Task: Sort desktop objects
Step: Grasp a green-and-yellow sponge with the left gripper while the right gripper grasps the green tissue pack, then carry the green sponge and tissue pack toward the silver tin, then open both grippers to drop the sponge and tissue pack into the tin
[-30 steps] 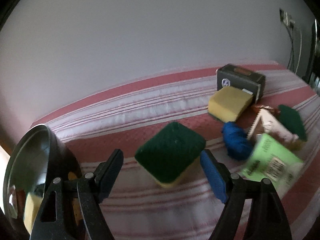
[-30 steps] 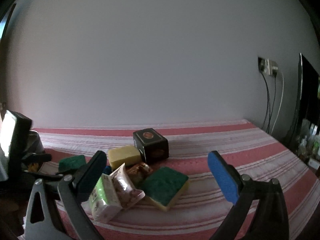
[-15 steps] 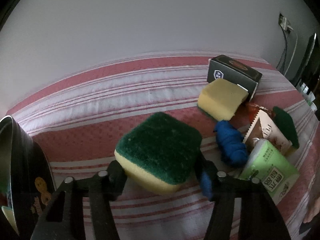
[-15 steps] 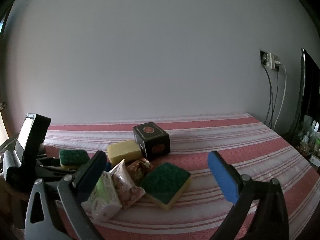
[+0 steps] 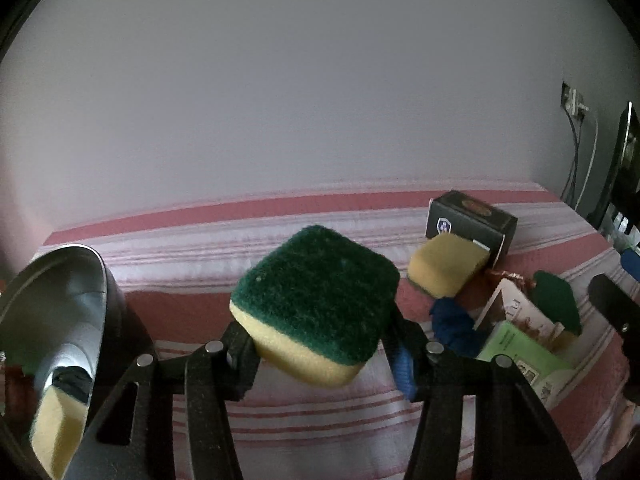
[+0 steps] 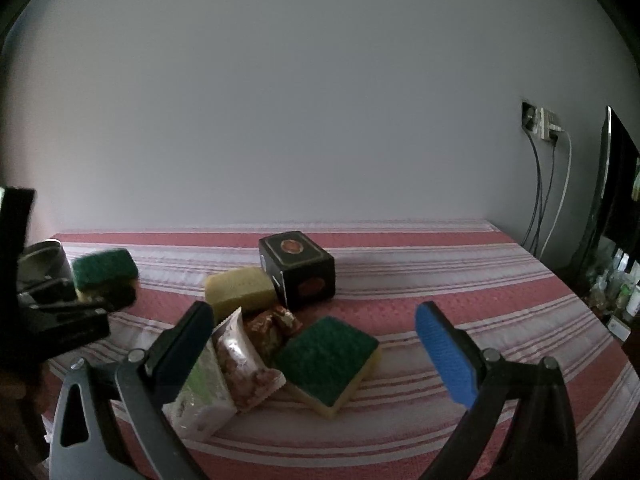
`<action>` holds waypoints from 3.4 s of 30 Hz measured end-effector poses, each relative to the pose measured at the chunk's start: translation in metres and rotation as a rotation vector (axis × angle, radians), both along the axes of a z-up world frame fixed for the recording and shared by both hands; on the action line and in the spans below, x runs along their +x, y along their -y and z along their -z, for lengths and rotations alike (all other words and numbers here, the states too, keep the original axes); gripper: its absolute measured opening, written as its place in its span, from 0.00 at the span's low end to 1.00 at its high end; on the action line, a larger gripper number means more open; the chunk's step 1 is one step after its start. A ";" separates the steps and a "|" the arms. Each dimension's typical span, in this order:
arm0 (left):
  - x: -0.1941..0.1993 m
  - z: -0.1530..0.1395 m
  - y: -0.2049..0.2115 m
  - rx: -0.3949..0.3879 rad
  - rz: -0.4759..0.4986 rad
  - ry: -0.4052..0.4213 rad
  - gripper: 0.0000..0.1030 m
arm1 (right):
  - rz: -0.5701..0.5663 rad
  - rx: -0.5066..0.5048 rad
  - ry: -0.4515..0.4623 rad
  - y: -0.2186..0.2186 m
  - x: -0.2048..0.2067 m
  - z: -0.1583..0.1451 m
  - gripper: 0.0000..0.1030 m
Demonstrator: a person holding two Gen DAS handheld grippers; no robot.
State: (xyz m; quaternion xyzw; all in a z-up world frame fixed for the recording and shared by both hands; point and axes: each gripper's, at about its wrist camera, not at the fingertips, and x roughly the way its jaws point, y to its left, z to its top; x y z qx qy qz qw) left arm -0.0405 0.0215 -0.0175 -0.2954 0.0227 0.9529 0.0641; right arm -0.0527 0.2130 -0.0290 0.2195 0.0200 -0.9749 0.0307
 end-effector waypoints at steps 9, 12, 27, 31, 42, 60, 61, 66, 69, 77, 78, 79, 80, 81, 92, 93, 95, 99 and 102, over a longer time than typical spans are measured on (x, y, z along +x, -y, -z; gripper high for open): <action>0.006 -0.002 0.018 0.042 -0.024 -0.033 0.54 | -0.092 0.017 0.074 0.021 -0.003 0.006 0.80; 0.007 -0.004 0.022 0.045 -0.030 -0.049 0.54 | -0.125 0.040 0.088 0.035 -0.001 0.007 0.80; 0.007 -0.001 0.027 0.054 -0.046 -0.050 0.54 | -0.224 0.244 0.321 0.087 -0.027 0.040 0.64; 0.008 -0.002 0.030 0.051 -0.047 -0.042 0.54 | -0.211 0.301 0.326 0.096 -0.025 0.044 0.53; 0.013 -0.002 0.039 0.048 -0.045 -0.035 0.54 | -0.227 0.232 0.298 0.092 -0.019 0.038 0.26; 0.020 -0.006 0.040 0.068 -0.013 -0.056 0.54 | -0.199 -0.118 0.147 0.032 0.024 0.008 0.25; 0.020 -0.006 0.040 0.070 -0.009 -0.056 0.54 | -0.197 -0.119 0.147 0.032 0.026 0.006 0.25; 0.031 -0.004 0.041 0.104 0.008 -0.041 0.54 | -0.218 -0.116 0.126 0.039 0.037 -0.003 0.25; 0.043 -0.005 0.045 0.119 0.007 -0.048 0.54 | -0.241 -0.107 0.114 0.045 0.043 -0.010 0.25; 0.080 -0.022 0.066 0.111 -0.014 -0.132 0.54 | -0.326 -0.097 0.083 0.078 0.048 -0.022 0.25; 0.081 -0.023 0.069 0.113 -0.023 -0.135 0.54 | -0.340 -0.098 0.077 0.084 0.048 -0.024 0.25; 0.080 -0.025 0.073 0.112 -0.040 -0.137 0.54 | -0.353 -0.099 0.074 0.089 0.049 -0.025 0.25; 0.082 -0.027 0.079 0.111 -0.057 -0.141 0.54 | -0.369 -0.099 0.070 0.096 0.050 -0.028 0.26; 0.085 -0.030 0.088 0.111 -0.076 -0.144 0.55 | -0.386 -0.097 0.066 0.104 0.051 -0.030 0.26; 0.089 -0.046 0.173 0.084 -0.316 -0.170 0.55 | -0.589 -0.106 0.039 0.199 0.043 -0.044 0.25; 0.088 -0.046 0.181 0.076 -0.343 -0.169 0.55 | -0.606 -0.110 0.040 0.208 0.042 -0.044 0.26; 0.086 -0.045 0.195 0.060 -0.390 -0.161 0.55 | -0.639 -0.119 0.044 0.224 0.039 -0.045 0.25; 0.080 -0.040 0.225 0.047 -0.472 -0.121 0.55 | -0.683 -0.141 0.043 0.252 0.032 -0.047 0.25; 0.078 -0.036 0.244 0.030 -0.523 -0.097 0.55 | -0.703 -0.151 0.051 0.272 0.023 -0.045 0.25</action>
